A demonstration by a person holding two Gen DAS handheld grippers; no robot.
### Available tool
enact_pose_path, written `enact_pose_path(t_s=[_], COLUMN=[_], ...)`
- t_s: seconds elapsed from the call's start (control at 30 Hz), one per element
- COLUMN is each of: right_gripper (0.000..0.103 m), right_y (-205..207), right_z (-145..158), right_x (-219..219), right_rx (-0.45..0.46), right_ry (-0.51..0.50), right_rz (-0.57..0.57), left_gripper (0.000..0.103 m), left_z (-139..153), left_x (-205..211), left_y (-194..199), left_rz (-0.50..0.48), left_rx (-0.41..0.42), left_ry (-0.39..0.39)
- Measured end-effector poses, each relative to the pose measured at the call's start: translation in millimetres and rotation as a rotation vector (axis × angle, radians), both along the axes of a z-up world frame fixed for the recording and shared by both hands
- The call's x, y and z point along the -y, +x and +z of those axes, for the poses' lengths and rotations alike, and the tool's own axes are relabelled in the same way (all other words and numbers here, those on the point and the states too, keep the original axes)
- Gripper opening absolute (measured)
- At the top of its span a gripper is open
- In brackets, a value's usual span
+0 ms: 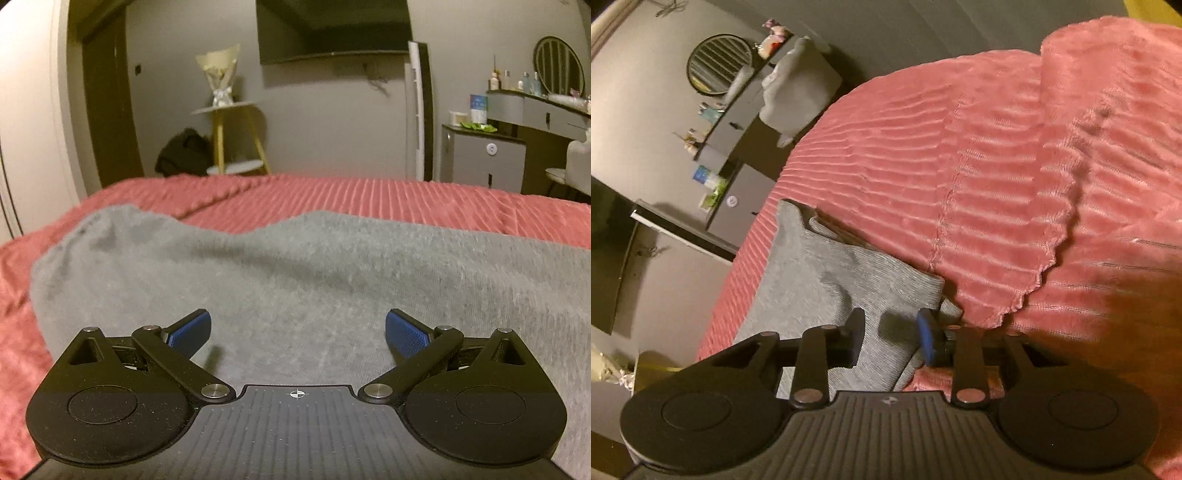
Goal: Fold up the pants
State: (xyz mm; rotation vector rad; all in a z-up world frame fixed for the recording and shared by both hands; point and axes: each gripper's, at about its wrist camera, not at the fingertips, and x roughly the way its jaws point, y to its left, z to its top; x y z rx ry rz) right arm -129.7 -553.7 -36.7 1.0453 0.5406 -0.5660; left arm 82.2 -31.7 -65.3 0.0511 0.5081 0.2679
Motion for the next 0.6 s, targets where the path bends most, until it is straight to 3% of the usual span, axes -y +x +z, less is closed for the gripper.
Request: enact_pose_path(t_s=[0.17,0.3,0.4,0.43,0.53,0.6], right_gripper=[0.039,0.039,0.039,0.037,0.005,0.005], right_y=[11,15,31,35,40,38], right_z=[1,4,-4,-6,1,10], right_x=[2,3,4,4,2,-1], right_rx=[-0.024,-0.007,-0.022,-0.032,-0.033,-0.005], right_ry=[-0.017,0.005,0.010,0.006,-0.036,-0.061], right_rz=[-0.006,0.015,0.064,0.065,0.063,0.063], left_gripper=[0.103,0.103,0.103,0.103,0.103,0.103], left_z=[5,7,8,10,14,16], left_x=[-17,-51,-72,-77,-80,-79], left_y=[-3,-2,-10,-13,-17,-19], left_rz=[0.060,0.168,0.240,0.255,0.257,0.252], left_rx=[-0.046,-0.141,-0.151,-0.145,-0.145,-0.150], left_ry=[-0.062,-0.229,-0.306,-0.313,-0.318,-0.312])
